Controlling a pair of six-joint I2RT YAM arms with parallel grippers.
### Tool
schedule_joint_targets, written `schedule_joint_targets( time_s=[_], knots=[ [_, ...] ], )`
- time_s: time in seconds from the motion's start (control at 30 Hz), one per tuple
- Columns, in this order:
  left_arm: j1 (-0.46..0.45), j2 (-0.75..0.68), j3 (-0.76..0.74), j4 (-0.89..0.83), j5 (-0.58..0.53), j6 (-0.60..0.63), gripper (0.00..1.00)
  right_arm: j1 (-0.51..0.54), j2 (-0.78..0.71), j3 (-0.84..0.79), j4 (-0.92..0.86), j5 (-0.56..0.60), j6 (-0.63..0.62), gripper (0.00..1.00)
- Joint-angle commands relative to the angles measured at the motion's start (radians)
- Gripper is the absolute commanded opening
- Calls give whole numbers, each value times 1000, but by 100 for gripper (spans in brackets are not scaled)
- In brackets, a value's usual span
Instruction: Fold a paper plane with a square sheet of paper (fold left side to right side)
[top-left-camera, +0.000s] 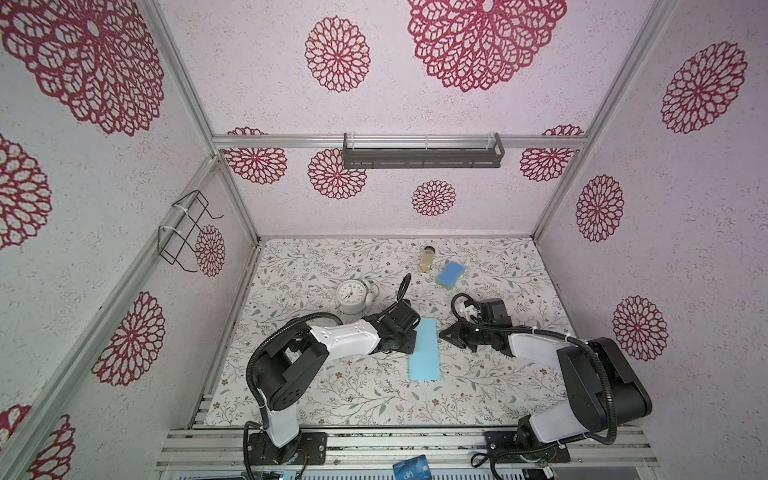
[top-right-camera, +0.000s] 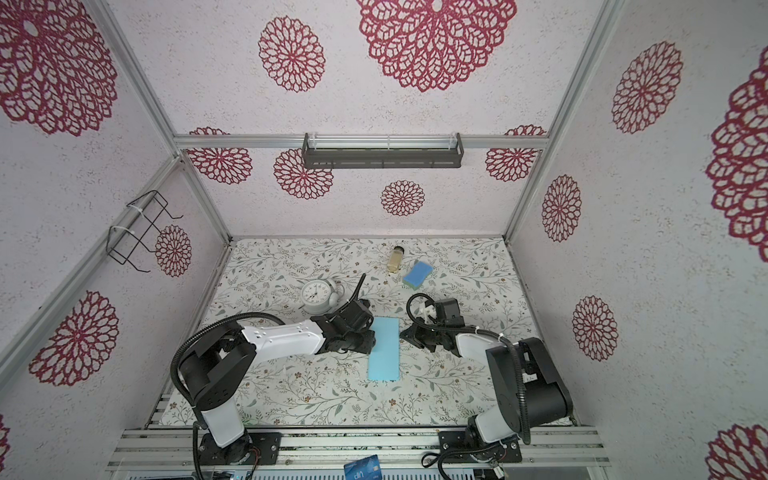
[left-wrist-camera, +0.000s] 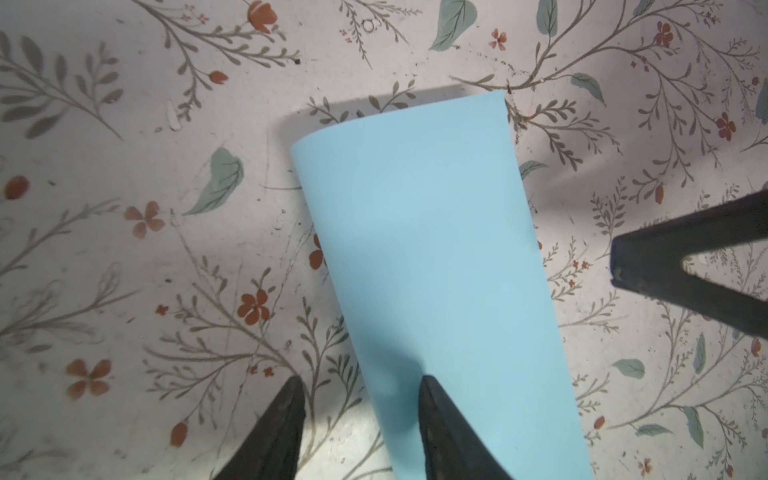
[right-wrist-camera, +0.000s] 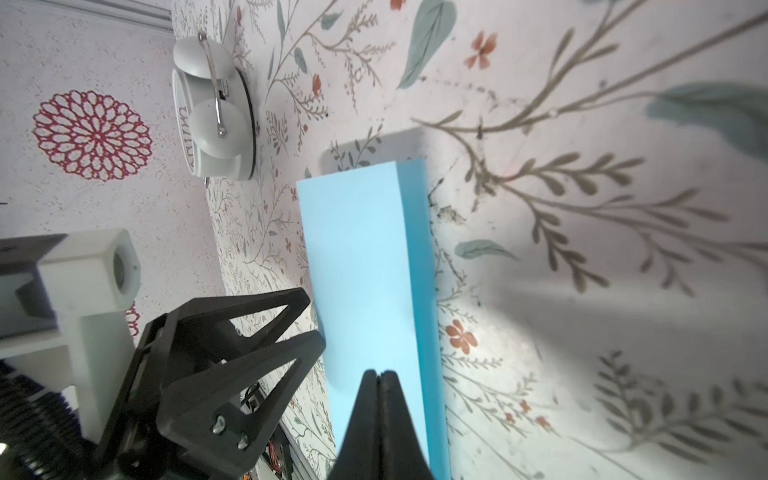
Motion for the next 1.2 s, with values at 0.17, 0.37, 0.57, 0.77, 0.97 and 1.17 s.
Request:
schedule_joint_targets(
  time_s=[0.17,0.37,0.57,0.77,0.97,1.17],
  knots=[
    [-10,7,21,-16,-13,12,48,60,97,45,48,22,9,0],
    [-7,-14,38,-14,21,6,55,62,144,38,71,21,5,0],
    [-3,-17,44,-6,38,4,61,62,149,39,73,21,2,0],
    [-3,9,37,18,61,11,61,62,154,41,74,20,3,0],
    [-3,32,35,31,67,9,57,63,155,44,72,18,2,0],
    [-3,45,30,32,59,5,53,63,139,62,50,8,1,0]
  ],
)
